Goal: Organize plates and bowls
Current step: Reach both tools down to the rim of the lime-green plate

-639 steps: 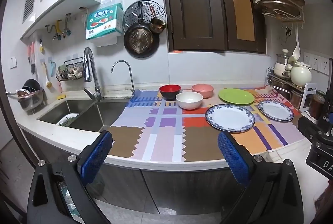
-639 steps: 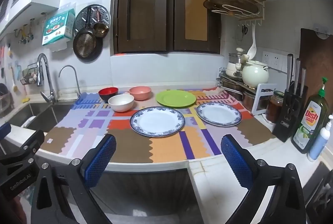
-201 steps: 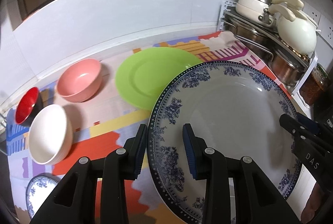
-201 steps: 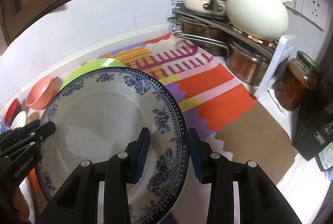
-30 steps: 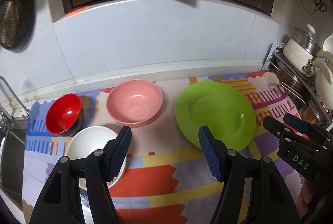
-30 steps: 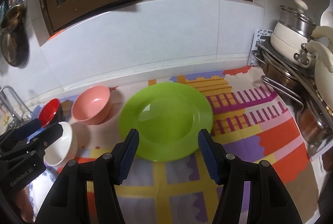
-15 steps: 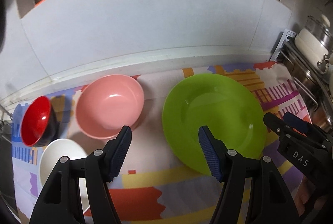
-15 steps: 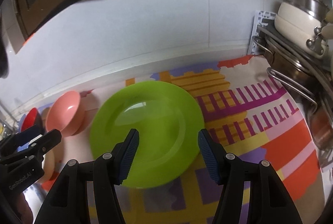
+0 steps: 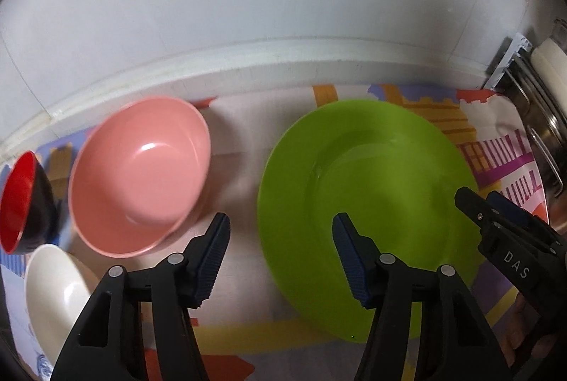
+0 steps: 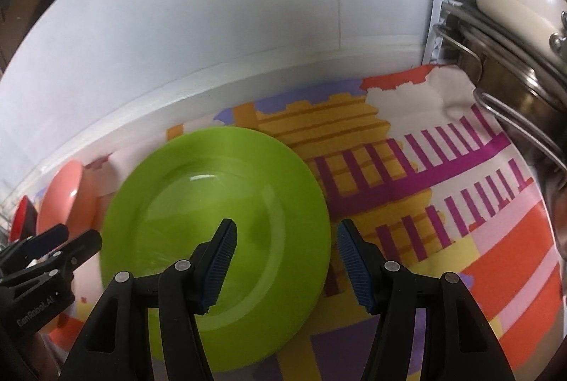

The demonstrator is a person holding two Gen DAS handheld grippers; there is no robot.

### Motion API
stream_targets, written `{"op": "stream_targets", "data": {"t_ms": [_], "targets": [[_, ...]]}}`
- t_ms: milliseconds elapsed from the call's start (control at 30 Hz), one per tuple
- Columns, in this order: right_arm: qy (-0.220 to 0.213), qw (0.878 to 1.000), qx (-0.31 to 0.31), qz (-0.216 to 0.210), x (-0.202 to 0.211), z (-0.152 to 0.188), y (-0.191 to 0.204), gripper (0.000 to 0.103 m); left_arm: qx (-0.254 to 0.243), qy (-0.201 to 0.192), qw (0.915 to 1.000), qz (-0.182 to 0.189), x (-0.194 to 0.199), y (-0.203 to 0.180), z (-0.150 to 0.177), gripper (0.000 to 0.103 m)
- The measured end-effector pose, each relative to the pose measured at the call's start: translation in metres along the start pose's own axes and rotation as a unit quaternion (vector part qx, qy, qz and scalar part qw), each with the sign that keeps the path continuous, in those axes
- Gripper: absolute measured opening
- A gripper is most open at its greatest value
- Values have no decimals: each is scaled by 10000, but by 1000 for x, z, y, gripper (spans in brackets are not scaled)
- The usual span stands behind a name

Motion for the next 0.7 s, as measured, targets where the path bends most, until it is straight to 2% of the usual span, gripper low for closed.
{"op": "stream_targets", "data": {"t_ms": [267, 600, 667, 700], "targets": [[184, 9998, -96, -23, -25, 1, -3, 60, 31, 113, 9999, -40, -17, -1, -2, 54], [217, 9997, -60, 20, -37, -3, -5, 59, 47, 377, 9993, 40, -33, -1, -3, 42], [206, 9998, -47, 26, -38, -5, -5, 58, 66, 401, 9992, 55, -35, -1, -3, 41], [199, 9998, -40, 39, -38, -5, -5, 55, 76, 399, 9992, 58, -35, 0, -3, 41]]}}
Point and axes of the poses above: each gripper's, at about its wrist camera, not at the fingertips, and x roughly against the way its jaws point, y to its left, z to its underside, the point moved 3 cm from there along -x, roughly the way its jaws point, and after that the axes turned 12 degrees about x, right-handed, at the moved point
